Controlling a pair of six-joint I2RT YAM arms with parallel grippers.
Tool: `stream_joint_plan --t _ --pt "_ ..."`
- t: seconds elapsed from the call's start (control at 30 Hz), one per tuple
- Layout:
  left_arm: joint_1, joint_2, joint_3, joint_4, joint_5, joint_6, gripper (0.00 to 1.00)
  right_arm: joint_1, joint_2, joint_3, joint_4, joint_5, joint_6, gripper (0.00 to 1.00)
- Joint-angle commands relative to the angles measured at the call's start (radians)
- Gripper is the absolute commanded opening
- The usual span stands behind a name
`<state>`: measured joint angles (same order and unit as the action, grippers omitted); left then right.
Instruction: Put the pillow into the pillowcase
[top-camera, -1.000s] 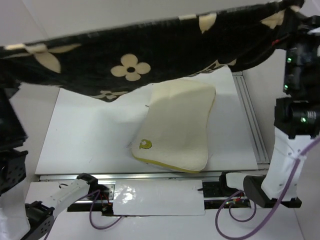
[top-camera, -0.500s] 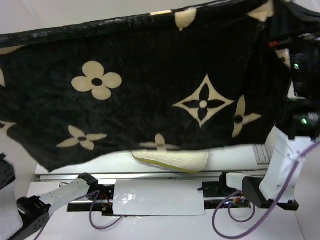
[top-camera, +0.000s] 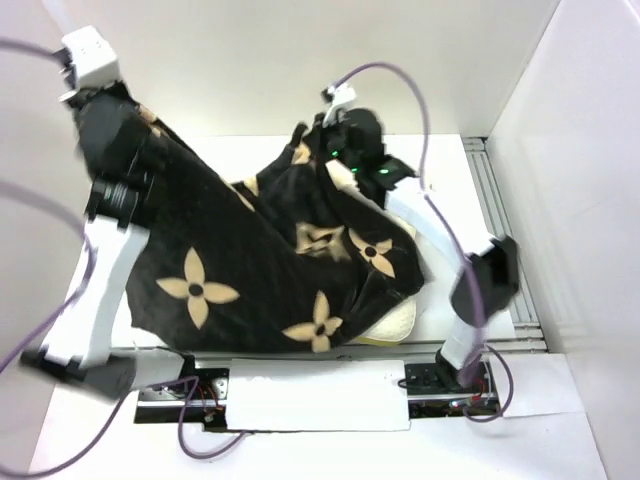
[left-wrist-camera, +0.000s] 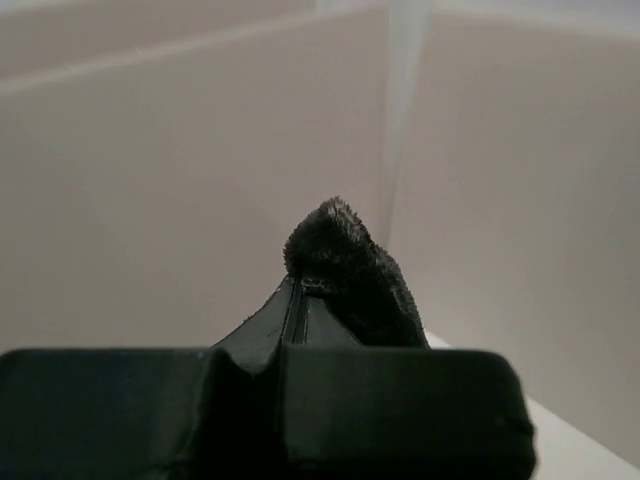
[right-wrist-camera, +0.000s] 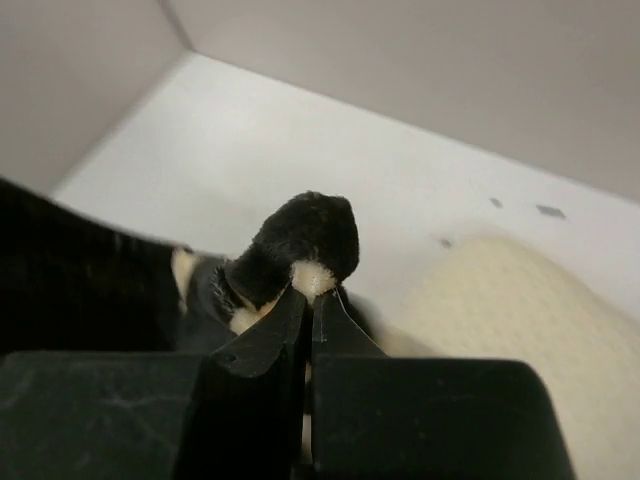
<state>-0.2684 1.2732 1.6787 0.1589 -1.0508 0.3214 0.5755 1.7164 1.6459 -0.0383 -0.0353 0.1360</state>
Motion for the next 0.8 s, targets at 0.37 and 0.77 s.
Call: stream_joint_plan --t 0.37,0.77 --pt "0.489 0.942 0.492 -0.972 0.315 -0.884 0.00 -0.170 0.520 0.419 -0.144 0.304 0.094 0.00" --pt "0.538 1.032 0.680 -0.869 0.362 -0.858 0.00 -0.181 0.614 0.572 -0.141 0.366 0.082 0.00"
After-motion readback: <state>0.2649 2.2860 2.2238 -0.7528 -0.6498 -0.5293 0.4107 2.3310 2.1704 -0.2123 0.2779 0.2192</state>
